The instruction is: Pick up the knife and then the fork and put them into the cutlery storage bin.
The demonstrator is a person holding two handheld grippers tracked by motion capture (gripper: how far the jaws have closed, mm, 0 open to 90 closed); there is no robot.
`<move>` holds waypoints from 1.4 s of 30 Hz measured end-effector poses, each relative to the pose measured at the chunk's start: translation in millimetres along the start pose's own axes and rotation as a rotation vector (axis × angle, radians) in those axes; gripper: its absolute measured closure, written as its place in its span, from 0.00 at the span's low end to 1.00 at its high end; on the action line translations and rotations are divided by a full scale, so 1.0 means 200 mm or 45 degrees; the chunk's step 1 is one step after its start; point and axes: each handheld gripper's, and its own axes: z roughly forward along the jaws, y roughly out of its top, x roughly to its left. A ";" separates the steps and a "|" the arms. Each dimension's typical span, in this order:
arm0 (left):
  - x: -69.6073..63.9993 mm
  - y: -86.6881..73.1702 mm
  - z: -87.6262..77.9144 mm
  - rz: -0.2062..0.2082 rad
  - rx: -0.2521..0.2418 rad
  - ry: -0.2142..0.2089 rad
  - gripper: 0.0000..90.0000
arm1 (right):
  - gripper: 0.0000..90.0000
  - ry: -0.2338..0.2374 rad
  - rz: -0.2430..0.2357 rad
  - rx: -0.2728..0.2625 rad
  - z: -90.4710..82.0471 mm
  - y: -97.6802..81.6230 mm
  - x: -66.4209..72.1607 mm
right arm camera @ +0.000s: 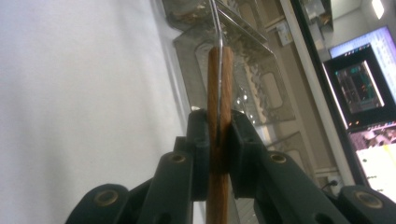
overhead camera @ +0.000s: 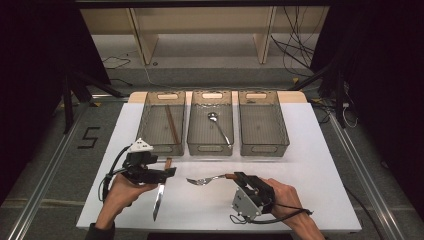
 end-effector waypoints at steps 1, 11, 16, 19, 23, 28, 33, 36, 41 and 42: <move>0.01 -0.01 0.00 -0.007 -0.002 0.004 0.19 | 0.90 0.003 0.015 0.002 0.00 -0.01 -0.01; 0.03 -0.11 0.04 -0.058 -0.075 0.052 0.18 | 0.90 0.060 0.284 0.059 0.04 -0.13 -0.18; -0.01 -0.15 0.06 -0.032 -0.101 0.031 0.18 | 0.90 0.128 0.522 0.073 0.08 -0.17 -0.31; -0.03 -0.17 0.08 -0.018 -0.106 0.000 0.18 | 0.90 0.182 0.693 0.065 0.11 -0.20 -0.39; -0.04 -0.20 0.09 -0.031 -0.137 -0.036 0.18 | 0.90 0.243 0.885 0.073 0.15 -0.24 -0.49; -0.05 -0.24 0.09 -0.035 -0.176 -0.047 0.18 | 0.90 0.285 1.105 0.084 0.20 -0.30 -0.58; -0.07 -0.27 0.10 -0.021 -0.179 -0.046 0.18 | 0.90 0.310 1.241 0.119 0.26 -0.36 -0.66; -0.07 -0.27 0.10 -0.028 -0.179 -0.041 0.18 | 0.90 0.316 1.295 0.136 0.30 -0.38 -0.70; -0.06 -0.28 0.09 -0.036 -0.186 -0.029 0.18 | 0.90 0.324 1.373 0.146 0.34 -0.40 -0.75; -0.06 -0.28 0.09 -0.038 -0.186 -0.025 0.18 | 0.90 0.325 1.381 0.151 0.35 -0.41 -0.76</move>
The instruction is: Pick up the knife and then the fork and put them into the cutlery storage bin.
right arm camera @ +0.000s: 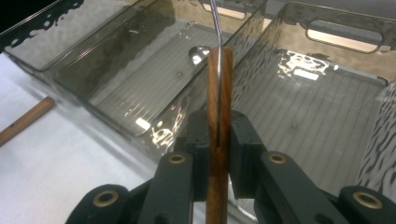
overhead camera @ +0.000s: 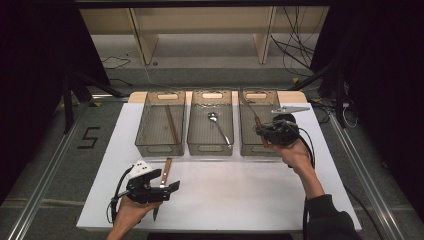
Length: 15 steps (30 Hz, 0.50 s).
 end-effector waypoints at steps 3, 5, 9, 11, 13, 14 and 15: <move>0.00 0.00 0.00 -0.006 -0.007 0.003 0.18 | 0.90 -0.007 0.027 0.010 0.03 0.02 -0.02; 0.01 0.00 -0.01 -0.006 -0.015 0.011 0.18 | 0.90 -0.011 0.051 0.020 0.05 0.04 -0.04; 0.01 0.00 -0.01 -0.008 -0.023 0.015 0.18 | 0.90 -0.031 0.093 0.041 0.09 0.06 -0.08; 0.01 0.00 -0.01 -0.007 -0.025 0.013 0.18 | 0.90 -0.042 0.107 0.054 0.11 0.07 -0.10; 0.00 0.00 -0.01 -0.007 -0.033 0.012 0.18 | 0.90 -0.059 0.118 0.066 0.13 0.08 -0.11; 0.00 0.00 -0.02 -0.006 -0.039 0.010 0.18 | 0.90 -0.060 0.124 0.071 0.14 0.09 -0.12; 0.00 0.00 -0.02 -0.006 -0.044 0.007 0.18 | 0.90 -0.066 0.133 0.078 0.15 0.09 -0.13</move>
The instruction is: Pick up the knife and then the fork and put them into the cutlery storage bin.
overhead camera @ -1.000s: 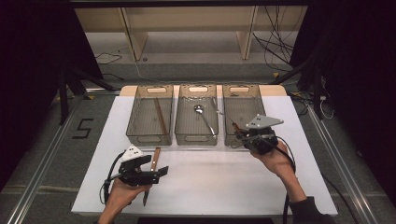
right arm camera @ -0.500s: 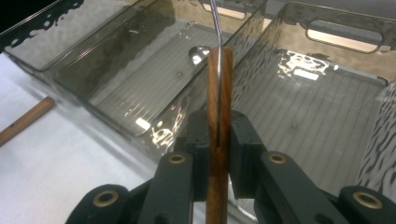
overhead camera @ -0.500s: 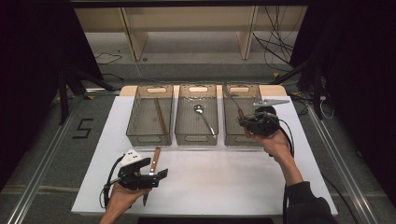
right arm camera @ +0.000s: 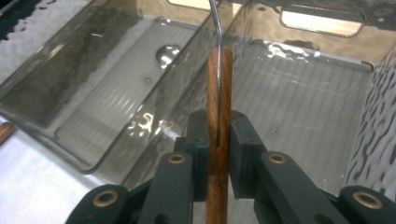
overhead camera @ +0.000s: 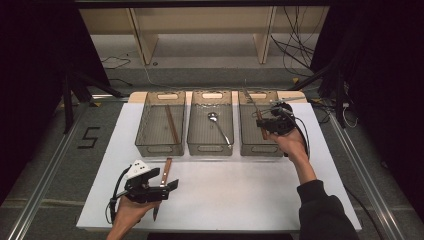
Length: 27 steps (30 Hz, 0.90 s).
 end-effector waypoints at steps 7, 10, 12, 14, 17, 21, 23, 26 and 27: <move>0.00 -0.01 -0.01 -0.006 -0.012 -0.010 0.18 | 0.90 -0.034 0.041 0.050 0.06 0.02 -0.03; 0.00 -0.01 0.00 -0.005 -0.010 -0.009 0.18 | 0.90 -0.047 0.053 0.061 0.08 0.03 -0.04; 0.00 -0.02 0.00 -0.001 -0.005 -0.009 0.18 | 0.90 -0.057 0.057 0.069 0.09 0.03 -0.05; 0.00 -0.02 -0.01 -0.001 -0.003 -0.011 0.18 | 0.90 -0.069 0.070 0.077 0.10 0.03 -0.06; 0.01 -0.02 -0.01 -0.010 -0.011 -0.009 0.18 | 0.90 -0.087 0.091 0.094 0.12 0.02 -0.07; 0.01 -0.02 -0.01 -0.009 -0.010 -0.008 0.18 | 0.90 -0.100 0.114 0.108 0.13 0.01 -0.09; 0.01 -0.02 -0.01 -0.006 -0.009 -0.008 0.18 | 0.90 -0.106 0.117 0.111 0.14 0.01 -0.09; 0.01 -0.02 -0.01 0.000 -0.006 -0.008 0.18 | 0.90 -0.105 0.123 0.119 0.14 0.00 -0.08; 0.01 -0.02 0.00 0.001 -0.008 -0.009 0.18 | 0.90 -0.105 0.124 0.119 0.15 0.00 -0.08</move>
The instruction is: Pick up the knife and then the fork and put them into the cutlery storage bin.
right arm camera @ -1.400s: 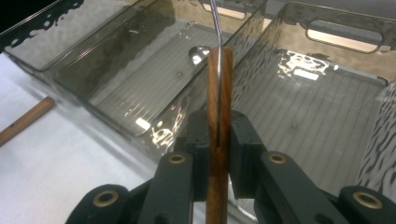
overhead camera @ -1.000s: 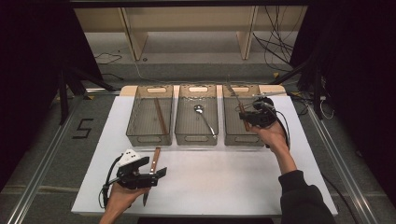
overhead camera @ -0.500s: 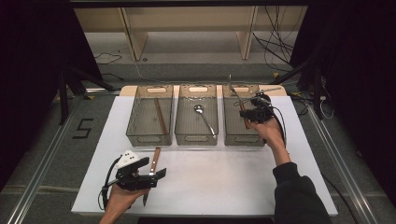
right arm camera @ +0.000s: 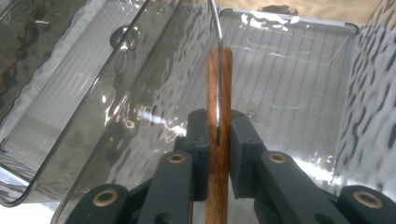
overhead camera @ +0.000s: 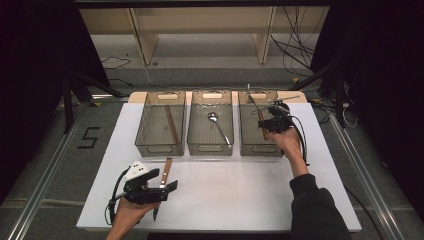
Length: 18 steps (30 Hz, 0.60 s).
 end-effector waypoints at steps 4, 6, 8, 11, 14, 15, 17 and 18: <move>0.00 0.00 0.00 0.000 0.005 -0.005 0.18 | 0.90 0.000 0.001 0.006 0.02 0.00 0.01; 0.00 0.00 0.01 0.000 0.005 -0.002 0.18 | 0.90 0.003 0.004 0.011 0.03 0.00 0.01; 0.00 0.00 0.01 0.000 0.004 -0.002 0.18 | 0.90 0.000 0.005 0.020 0.04 0.00 0.02; 0.00 0.00 0.00 -0.001 0.002 -0.001 0.18 | 0.89 0.003 0.003 0.030 0.05 -0.01 0.02; 0.00 0.00 0.01 0.004 0.010 -0.001 0.18 | 0.66 0.031 0.010 0.056 0.06 -0.01 0.02; 0.00 -0.01 0.01 0.004 0.011 -0.001 0.18 | 0.62 0.046 0.014 0.072 0.06 0.00 0.02; 0.00 -0.01 0.01 0.004 0.013 -0.001 0.18 | 0.59 0.050 0.005 0.056 0.04 0.00 0.03; 0.00 -0.01 0.01 0.004 0.012 0.000 0.18 | 0.56 0.062 -0.002 0.047 0.03 0.00 0.03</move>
